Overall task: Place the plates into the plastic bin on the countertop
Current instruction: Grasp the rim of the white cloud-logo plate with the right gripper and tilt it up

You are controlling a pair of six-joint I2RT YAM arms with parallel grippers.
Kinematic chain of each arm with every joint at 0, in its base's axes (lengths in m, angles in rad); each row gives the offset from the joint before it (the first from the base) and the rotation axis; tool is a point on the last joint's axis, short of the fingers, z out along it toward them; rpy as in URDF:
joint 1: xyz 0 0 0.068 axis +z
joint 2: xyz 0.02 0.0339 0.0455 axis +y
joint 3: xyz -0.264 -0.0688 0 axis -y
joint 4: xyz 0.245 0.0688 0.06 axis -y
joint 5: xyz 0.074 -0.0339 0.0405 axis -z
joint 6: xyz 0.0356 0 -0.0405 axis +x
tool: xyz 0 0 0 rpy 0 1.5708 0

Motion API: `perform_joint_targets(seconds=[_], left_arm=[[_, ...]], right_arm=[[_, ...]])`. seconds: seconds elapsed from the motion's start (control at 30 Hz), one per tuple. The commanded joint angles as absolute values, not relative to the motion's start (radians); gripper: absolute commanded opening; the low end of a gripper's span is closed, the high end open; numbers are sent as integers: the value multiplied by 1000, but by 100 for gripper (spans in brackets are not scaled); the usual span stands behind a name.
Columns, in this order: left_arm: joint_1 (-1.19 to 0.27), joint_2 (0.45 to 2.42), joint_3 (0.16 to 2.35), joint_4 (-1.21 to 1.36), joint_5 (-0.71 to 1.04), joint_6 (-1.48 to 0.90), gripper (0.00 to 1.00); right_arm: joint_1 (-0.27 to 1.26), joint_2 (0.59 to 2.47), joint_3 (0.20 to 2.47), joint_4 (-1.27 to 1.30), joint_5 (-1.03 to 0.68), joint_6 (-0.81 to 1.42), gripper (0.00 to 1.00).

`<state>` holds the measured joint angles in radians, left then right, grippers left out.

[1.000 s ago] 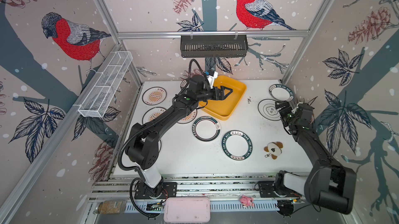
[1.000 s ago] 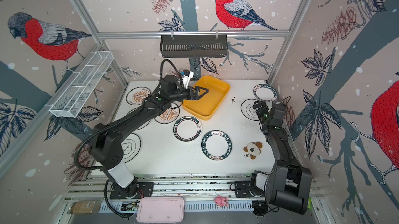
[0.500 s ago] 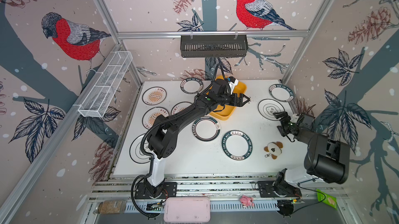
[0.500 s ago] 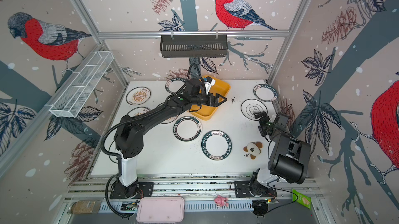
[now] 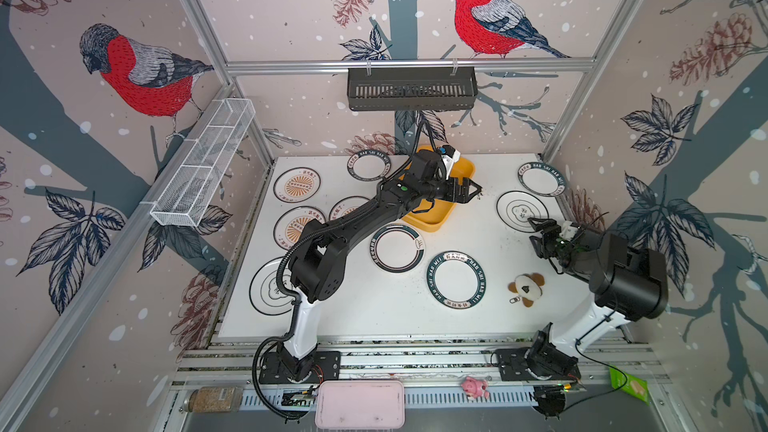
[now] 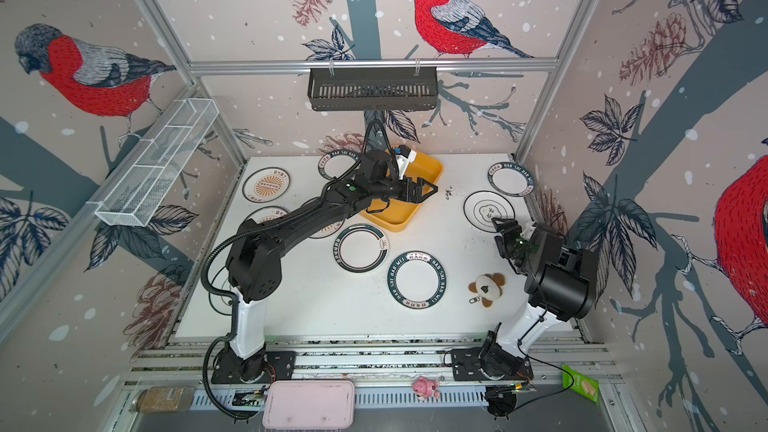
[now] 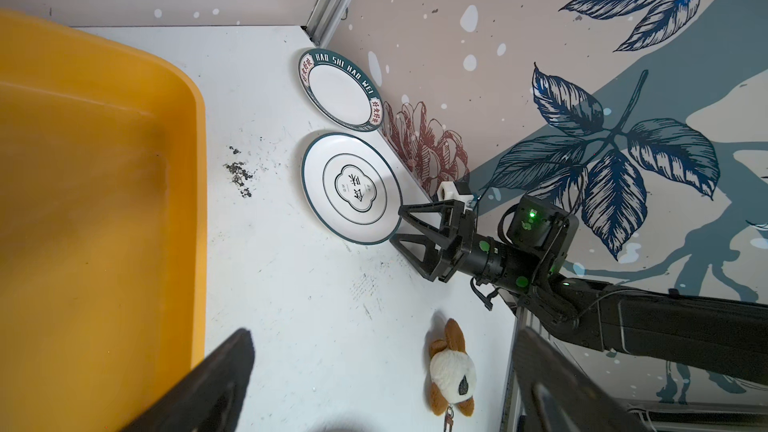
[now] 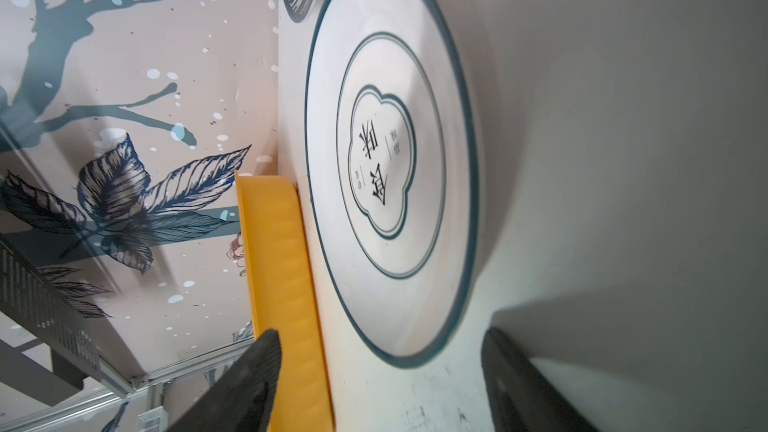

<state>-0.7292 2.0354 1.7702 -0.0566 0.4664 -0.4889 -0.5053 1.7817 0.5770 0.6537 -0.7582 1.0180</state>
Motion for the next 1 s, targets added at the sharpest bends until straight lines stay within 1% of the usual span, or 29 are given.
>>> perform_joint_targets(seconds=[0.0, 0.13, 0.17, 0.23, 0.3, 0.33, 0.4, 0.5, 0.57, 0.77, 0.87, 0.97], left_arm=[[-720, 2030, 1771, -68, 445, -445, 97], [-697, 2022, 1762, -65, 447, -448, 97], [-690, 2021, 1760, -60, 456, -452, 97], [-676, 2020, 1754, -47, 473, -466, 97], [-662, 2017, 1743, -35, 477, -482, 97], [-658, 2012, 1733, -27, 473, -489, 97], [-653, 2000, 1709, -6, 465, -500, 97], [-644, 1987, 1686, 14, 463, -522, 97], [-636, 1990, 1687, 18, 480, -544, 97], [-611, 2002, 1683, 18, 504, -626, 97], [-609, 1989, 1675, 8, 481, -632, 97], [-604, 1985, 1672, 12, 505, -629, 97]], right_arm=[[-505, 1832, 572, 698, -711, 1121, 72], [-493, 1850, 577, 703, -651, 1150, 65], [-487, 1855, 582, 695, -637, 1146, 62], [-475, 1867, 593, 693, -620, 1148, 52], [-462, 1885, 604, 694, -615, 1153, 38], [-458, 1890, 609, 693, -608, 1157, 34], [-452, 1891, 608, 694, -595, 1164, 27], [-453, 1880, 593, 699, -599, 1191, 20], [-452, 1862, 582, 713, -614, 1207, 10], [-445, 1751, 590, 597, -618, 1154, 7], [-433, 1662, 607, 469, -596, 1086, 4], [-409, 1554, 624, 357, -566, 1014, 4]])
